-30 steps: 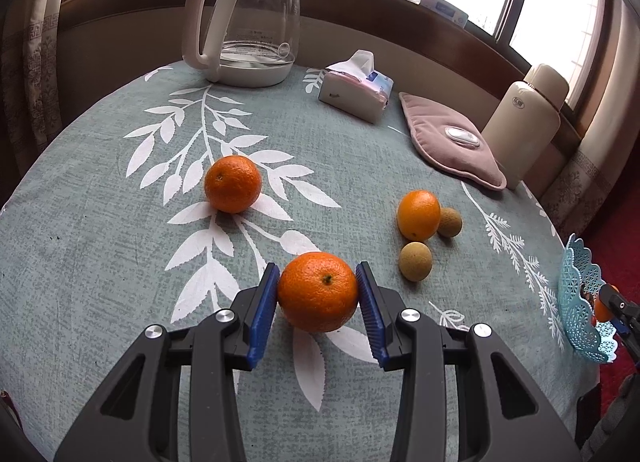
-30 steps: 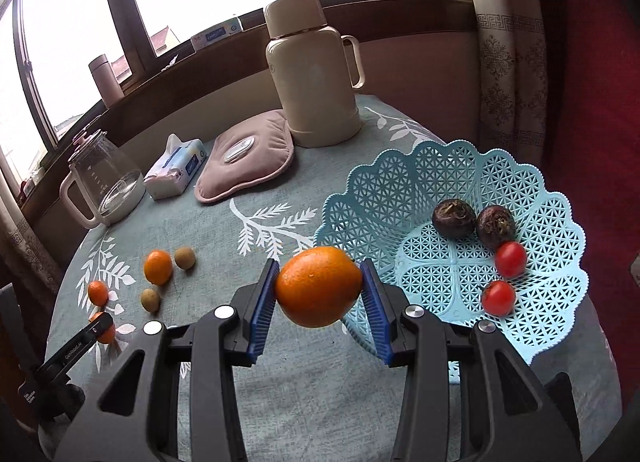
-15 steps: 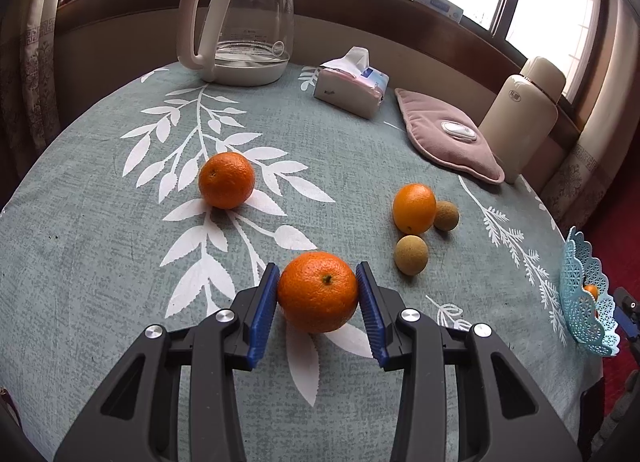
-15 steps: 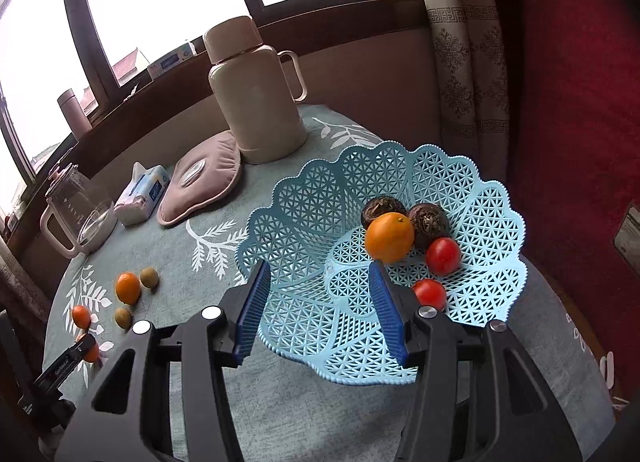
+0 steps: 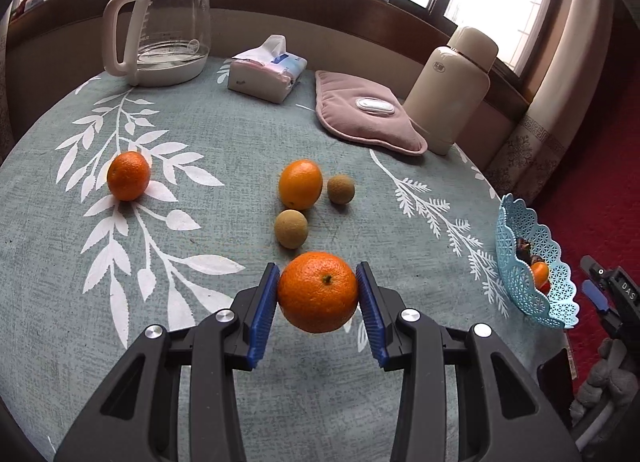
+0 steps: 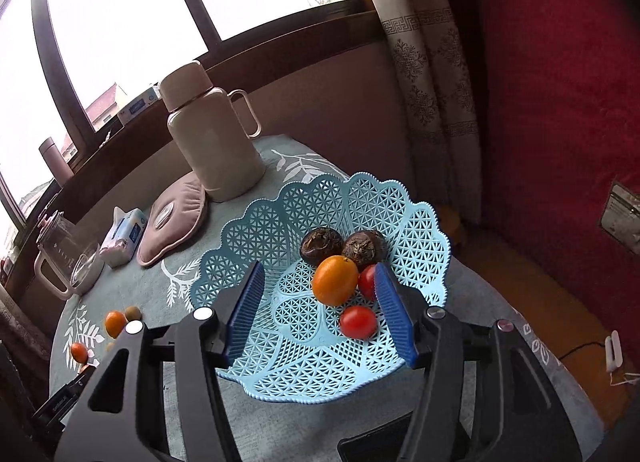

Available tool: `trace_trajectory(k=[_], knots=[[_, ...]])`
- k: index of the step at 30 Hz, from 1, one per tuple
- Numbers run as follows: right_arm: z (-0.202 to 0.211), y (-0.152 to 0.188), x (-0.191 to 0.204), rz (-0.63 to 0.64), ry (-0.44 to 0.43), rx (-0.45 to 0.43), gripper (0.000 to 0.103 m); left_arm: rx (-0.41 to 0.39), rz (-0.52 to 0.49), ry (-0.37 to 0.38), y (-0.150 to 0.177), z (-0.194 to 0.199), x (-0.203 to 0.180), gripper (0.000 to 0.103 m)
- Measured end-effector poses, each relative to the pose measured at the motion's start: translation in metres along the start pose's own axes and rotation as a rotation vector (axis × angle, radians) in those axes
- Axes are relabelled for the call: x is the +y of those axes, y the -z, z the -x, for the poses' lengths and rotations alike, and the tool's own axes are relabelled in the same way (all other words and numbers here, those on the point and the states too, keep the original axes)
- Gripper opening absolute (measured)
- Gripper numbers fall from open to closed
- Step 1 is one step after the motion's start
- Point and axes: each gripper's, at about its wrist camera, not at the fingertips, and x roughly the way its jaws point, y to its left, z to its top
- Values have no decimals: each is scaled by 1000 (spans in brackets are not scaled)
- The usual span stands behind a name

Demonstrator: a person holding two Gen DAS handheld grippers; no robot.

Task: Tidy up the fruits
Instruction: 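Lower the orange into the blue basket and open the left tool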

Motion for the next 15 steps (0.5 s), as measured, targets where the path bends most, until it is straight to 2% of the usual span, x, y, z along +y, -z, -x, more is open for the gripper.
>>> trace_trajectory(k=[15], knots=[[1,-12,-21,-52,-35,-27,62,58,-189,173,-5,-14,-117,40]])
